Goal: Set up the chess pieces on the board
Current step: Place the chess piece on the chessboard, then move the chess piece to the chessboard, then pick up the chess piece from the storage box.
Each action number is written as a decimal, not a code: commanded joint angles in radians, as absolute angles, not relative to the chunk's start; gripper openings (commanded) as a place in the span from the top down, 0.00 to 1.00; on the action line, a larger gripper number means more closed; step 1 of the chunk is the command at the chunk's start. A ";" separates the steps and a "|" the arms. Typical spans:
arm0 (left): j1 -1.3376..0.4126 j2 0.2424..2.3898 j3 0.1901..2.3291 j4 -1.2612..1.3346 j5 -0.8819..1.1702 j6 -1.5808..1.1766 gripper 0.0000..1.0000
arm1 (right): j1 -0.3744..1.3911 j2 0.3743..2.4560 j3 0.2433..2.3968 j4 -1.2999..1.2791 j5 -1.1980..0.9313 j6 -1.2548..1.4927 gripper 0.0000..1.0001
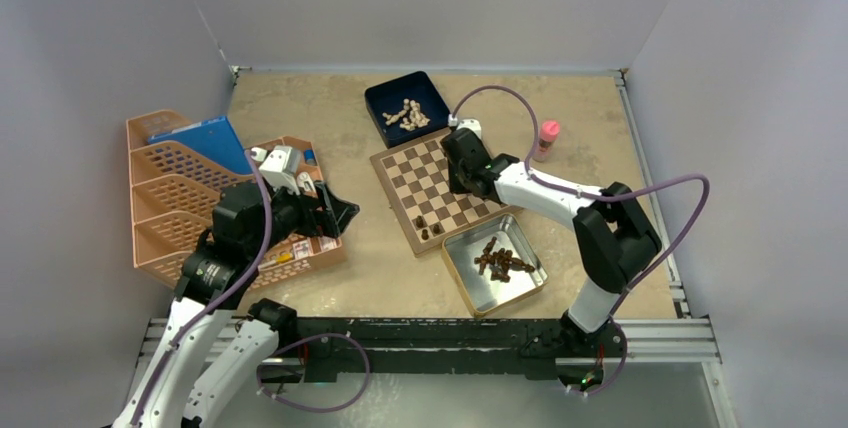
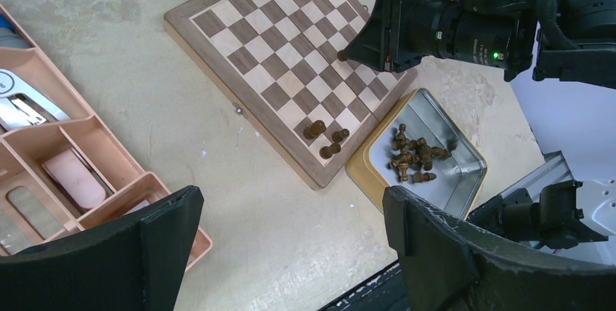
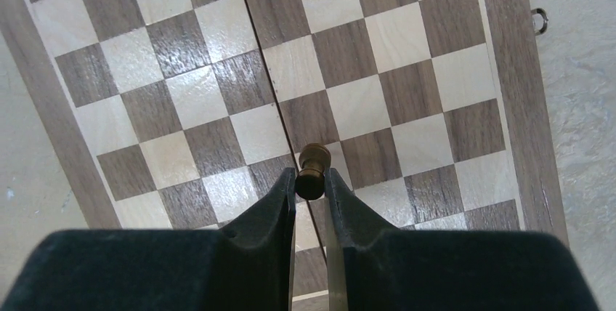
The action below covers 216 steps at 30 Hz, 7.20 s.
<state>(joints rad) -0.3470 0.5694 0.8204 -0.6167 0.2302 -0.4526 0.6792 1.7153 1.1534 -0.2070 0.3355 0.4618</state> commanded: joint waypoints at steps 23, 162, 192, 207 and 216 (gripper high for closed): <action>-0.339 0.724 0.917 -0.619 0.173 -0.446 0.08 | 0.676 1.721 1.173 -0.183 0.275 0.412 0.67; -0.491 2.062 1.642 -0.544 -0.259 -0.337 0.85 | 0.677 0.829 0.838 -0.183 0.267 0.560 0.62; -0.490 1.930 1.729 -0.673 -0.164 -0.377 0.50 | 0.676 0.918 0.819 -0.297 0.198 0.656 0.63; -0.491 1.503 1.474 -0.714 0.192 -0.357 0.30 | 0.758 1.054 0.790 -0.510 0.333 0.822 0.63; -0.491 1.116 1.096 -0.601 0.240 -0.300 0.29 | 0.902 1.214 0.784 -0.629 0.403 0.946 0.62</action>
<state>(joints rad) -0.4976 1.2339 1.2148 -0.6827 0.2203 -0.3420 0.8791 1.1728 0.7959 -0.5545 0.3428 0.8688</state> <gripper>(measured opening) 0.703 0.376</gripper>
